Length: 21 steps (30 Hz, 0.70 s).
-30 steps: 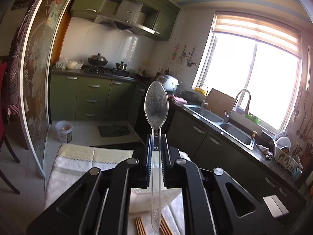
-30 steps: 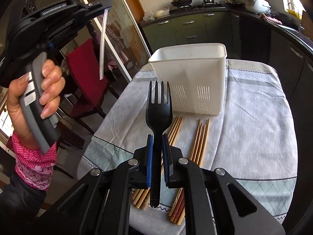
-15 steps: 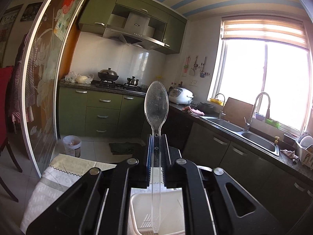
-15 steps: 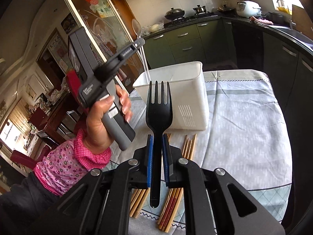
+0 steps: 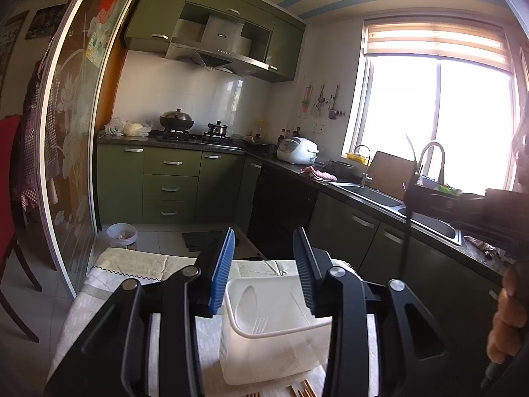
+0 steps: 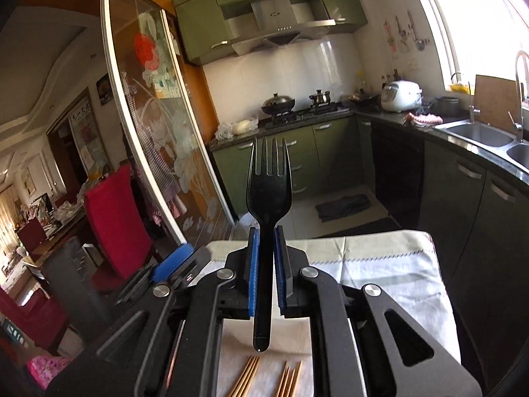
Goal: Organize utensils
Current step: 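Lift the spoon and drop it into the white holder while the right tool drops the fork in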
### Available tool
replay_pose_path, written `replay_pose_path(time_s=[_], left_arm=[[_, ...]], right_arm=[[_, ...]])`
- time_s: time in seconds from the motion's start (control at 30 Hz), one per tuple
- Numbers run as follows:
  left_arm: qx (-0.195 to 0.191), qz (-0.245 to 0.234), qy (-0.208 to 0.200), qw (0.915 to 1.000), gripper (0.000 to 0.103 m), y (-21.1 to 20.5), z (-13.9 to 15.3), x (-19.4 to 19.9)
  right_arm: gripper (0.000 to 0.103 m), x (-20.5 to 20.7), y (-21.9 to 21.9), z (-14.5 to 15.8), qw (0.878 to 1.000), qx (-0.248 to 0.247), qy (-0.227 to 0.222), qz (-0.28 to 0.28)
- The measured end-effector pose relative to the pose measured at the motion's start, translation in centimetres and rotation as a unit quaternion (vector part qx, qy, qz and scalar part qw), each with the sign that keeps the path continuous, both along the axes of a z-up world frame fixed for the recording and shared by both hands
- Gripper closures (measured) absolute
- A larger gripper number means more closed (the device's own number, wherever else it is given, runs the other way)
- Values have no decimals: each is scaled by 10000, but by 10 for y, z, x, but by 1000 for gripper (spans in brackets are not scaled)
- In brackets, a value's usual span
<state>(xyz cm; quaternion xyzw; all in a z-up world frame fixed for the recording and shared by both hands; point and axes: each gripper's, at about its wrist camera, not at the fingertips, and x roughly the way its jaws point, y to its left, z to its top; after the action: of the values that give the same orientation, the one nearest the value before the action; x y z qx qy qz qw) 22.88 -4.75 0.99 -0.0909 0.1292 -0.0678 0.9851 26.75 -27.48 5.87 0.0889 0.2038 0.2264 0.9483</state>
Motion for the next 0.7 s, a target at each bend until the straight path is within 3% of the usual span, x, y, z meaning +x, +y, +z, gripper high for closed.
replay_pose_path(time_s=[0.1, 0.23, 0.43, 0.5, 0.57, 0.7], left_arm=[[-17, -5, -13, 10000, 58, 10, 9, -22], [96, -39, 133, 9999, 53, 19, 11, -42], [145, -30, 546, 9984, 52, 27, -3, -49], [178, -40, 748, 9970, 52, 28, -9, -47], [218, -107, 1020, 9945, 52, 26, -16, -43], [338, -322, 1813, 9823, 49, 17, -37, -35]], right_arm=[[93, 24, 10, -5, 9994, -175, -158, -269], [93, 43, 19, -34, 9984, -413, -8, -376], [93, 21, 24, -76, 9967, -760, -14, -298], [92, 16, 27, -84, 9955, -908, -34, -270], [83, 10, 28, -91, 9944, -1015, -48, -292], [77, -12, 11, -95, 9947, -929, -127, -411]])
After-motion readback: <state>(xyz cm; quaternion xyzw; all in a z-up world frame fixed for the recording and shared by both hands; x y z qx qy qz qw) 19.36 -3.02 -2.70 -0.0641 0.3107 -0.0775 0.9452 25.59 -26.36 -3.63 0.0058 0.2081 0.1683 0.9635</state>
